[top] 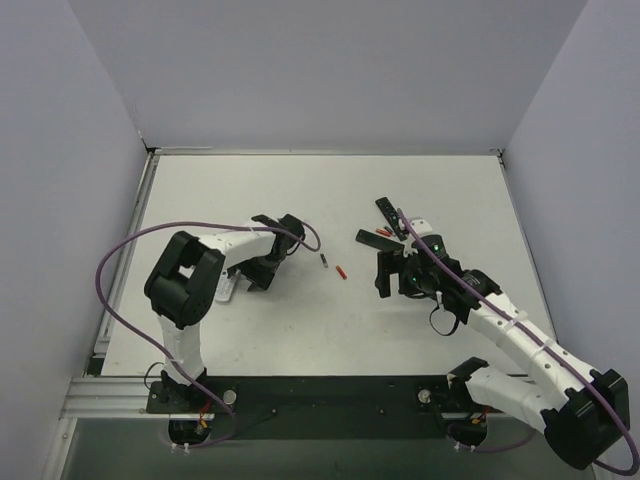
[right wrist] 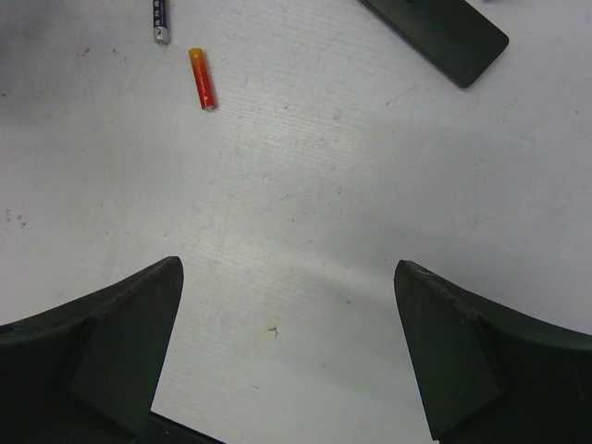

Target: Load the batteries into the remote control

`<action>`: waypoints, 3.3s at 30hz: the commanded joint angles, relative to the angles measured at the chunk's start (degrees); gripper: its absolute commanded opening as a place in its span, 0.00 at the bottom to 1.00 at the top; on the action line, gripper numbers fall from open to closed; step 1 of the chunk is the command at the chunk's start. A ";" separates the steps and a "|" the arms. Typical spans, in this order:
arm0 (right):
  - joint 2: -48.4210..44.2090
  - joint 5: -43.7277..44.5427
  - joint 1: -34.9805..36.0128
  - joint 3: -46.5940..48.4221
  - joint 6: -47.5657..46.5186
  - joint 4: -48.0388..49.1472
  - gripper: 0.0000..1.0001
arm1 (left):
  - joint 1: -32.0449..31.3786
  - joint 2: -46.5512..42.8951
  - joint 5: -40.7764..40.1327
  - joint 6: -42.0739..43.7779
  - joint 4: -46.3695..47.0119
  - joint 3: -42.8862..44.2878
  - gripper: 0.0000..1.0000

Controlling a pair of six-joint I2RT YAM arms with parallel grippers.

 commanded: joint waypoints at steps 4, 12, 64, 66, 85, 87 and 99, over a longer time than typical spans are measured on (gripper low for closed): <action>7.85 3.26 -3.05 7.66 -3.07 -1.58 0.92 | -0.81 -11.17 7.14 -1.27 0.27 0.21 0.78; 26.12 3.27 -7.80 18.29 -5.09 -0.53 0.92 | 3.40 -29.97 15.92 2.07 6.84 -3.46 0.83; 49.19 -9.56 -8.51 30.78 -25.93 -8.27 0.14 | 12.64 -61.47 40.34 -4.94 34.80 -28.69 0.88; 45.07 -11.84 -8.15 29.21 -23.56 -5.99 0.11 | 12.64 -63.66 43.17 -6.97 38.66 -30.63 0.89; 21.05 -53.05 0.90 12.42 10.62 33.47 0.05 | 12.55 -59.02 63.30 -32.81 97.54 -45.58 0.90; 20.87 -54.38 1.95 11.71 12.22 36.89 0.05 | 12.47 -56.38 64.53 -34.57 99.93 -44.96 0.90; 22.80 -57.82 6.35 10.92 18.19 46.31 0.05 | 10.27 -49.08 68.76 -39.23 106.97 -42.68 0.85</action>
